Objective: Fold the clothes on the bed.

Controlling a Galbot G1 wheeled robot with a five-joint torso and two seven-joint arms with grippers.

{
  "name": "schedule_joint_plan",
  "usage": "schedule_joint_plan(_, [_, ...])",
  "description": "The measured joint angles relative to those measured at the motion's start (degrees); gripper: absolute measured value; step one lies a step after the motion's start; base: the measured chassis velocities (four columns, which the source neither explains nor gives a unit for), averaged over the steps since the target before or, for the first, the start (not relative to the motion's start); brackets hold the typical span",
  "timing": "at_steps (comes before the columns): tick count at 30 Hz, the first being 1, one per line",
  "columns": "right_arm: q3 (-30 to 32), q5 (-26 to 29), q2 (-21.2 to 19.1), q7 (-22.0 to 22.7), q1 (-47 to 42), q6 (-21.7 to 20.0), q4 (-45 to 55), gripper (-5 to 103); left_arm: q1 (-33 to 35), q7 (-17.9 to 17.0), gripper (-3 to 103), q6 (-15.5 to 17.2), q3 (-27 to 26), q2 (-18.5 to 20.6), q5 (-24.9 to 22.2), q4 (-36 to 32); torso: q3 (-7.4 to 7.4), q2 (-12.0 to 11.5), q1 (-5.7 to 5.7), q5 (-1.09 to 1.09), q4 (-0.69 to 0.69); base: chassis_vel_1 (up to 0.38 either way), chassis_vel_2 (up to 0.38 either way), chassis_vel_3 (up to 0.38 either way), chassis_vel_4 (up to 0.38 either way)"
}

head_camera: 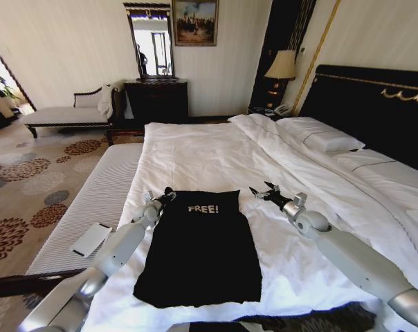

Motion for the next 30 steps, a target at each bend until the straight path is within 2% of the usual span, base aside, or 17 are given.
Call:
schedule_joint_plan(2, [0.19,0.40,-0.30,1.94,-0.54,-1.93,1.12,100,0.15,-0.33,26,0.00,-0.05,-0.14,0.02,-0.12,0.00,0.00,0.00,-0.01,-0.02,0.000,0.000,0.000,0.000])
schedule_joint_plan(3, [0.19,0.40,-0.30,1.94,-0.54,-1.93,1.12,100,0.15,-0.33,26,0.00,-0.05,-0.14,0.02,-0.12,0.00,0.00,0.00,-0.01,-0.02,0.000,0.000,0.000,0.000])
schedule_joint_plan(5, [0.20,-0.24,-0.13,7.33,-0.63,-4.92,2.52,100,0.44,-0.63,16,-0.01,-0.17,-0.06,0.02,-0.83,0.00,0.00,0.00,-0.01,-0.02,0.000,0.000,0.000,0.000])
schedule_joint_plan(6, [0.03,0.06,0.09,8.04,-0.42,-5.24,2.70,100,0.60,-0.73,11,-0.01,-0.19,0.12,0.02,-1.27,0.00,0.00,0.00,-0.01,-0.02,0.000,0.000,0.000,0.000])
schedule_joint_plan(8, [-0.29,0.77,0.28,8.18,-0.11,-5.25,2.71,100,0.75,-0.84,11,0.00,-0.20,0.32,0.01,-1.72,0.00,0.00,0.00,-0.01,-0.01,0.000,0.000,0.000,0.000])
schedule_joint_plan(9, [-0.81,2.70,0.49,7.71,0.50,-5.32,2.70,100,0.90,-0.93,5,0.00,-0.20,0.58,0.01,-2.33,0.00,0.00,0.00,-0.01,0.00,0.000,0.000,0.000,0.000])
schedule_joint_plan(12, [-2.22,8.23,1.02,2.85,2.63,-5.99,1.55,100,1.06,-1.14,2,0.00,-0.17,1.14,0.03,-3.78,0.00,0.00,0.00,-0.02,0.00,0.000,0.000,0.000,0.000])
schedule_joint_plan(13, [-2.22,8.23,1.02,2.85,2.63,-5.99,1.55,100,1.06,-1.14,2,0.00,-0.17,1.14,0.03,-3.78,0.00,0.00,0.00,-0.02,0.00,0.000,0.000,0.000,0.000])
schedule_joint_plan(17, [-5.44,13.42,2.10,-5.65,6.00,-9.32,-1.85,102,1.39,-1.33,2,0.00,0.11,2.08,0.17,-5.58,0.00,0.00,0.00,-0.01,0.00,0.000,0.000,0.000,0.000])
schedule_joint_plan(18, [-5.44,13.42,2.10,-5.65,6.00,-9.32,-1.85,102,1.39,-1.33,2,0.00,0.11,2.08,0.17,-5.58,0.00,0.00,0.00,-0.01,0.00,0.000,0.000,0.000,0.000])
schedule_joint_plan(21, [-9.33,12.99,3.66,-13.91,9.35,-9.61,-6.41,97,1.64,-1.75,2,0.00,0.26,2.45,0.21,-6.53,0.00,0.00,0.00,-0.02,0.00,0.000,0.000,0.000,0.000])
schedule_joint_plan(23, [-11.76,11.94,5.21,-17.47,11.58,-9.40,-10.34,100,1.88,-1.96,2,0.00,0.29,2.48,0.26,-7.01,0.00,0.00,0.00,-0.01,0.00,0.000,0.000,0.000,0.000])
schedule_joint_plan(30, [-16.85,9.47,8.71,-22.33,16.79,-8.13,-20.31,100,2.31,-1.99,2,-0.01,0.48,2.46,0.40,-7.65,0.00,0.00,0.00,0.00,0.00,0.000,0.000,0.000,0.000])
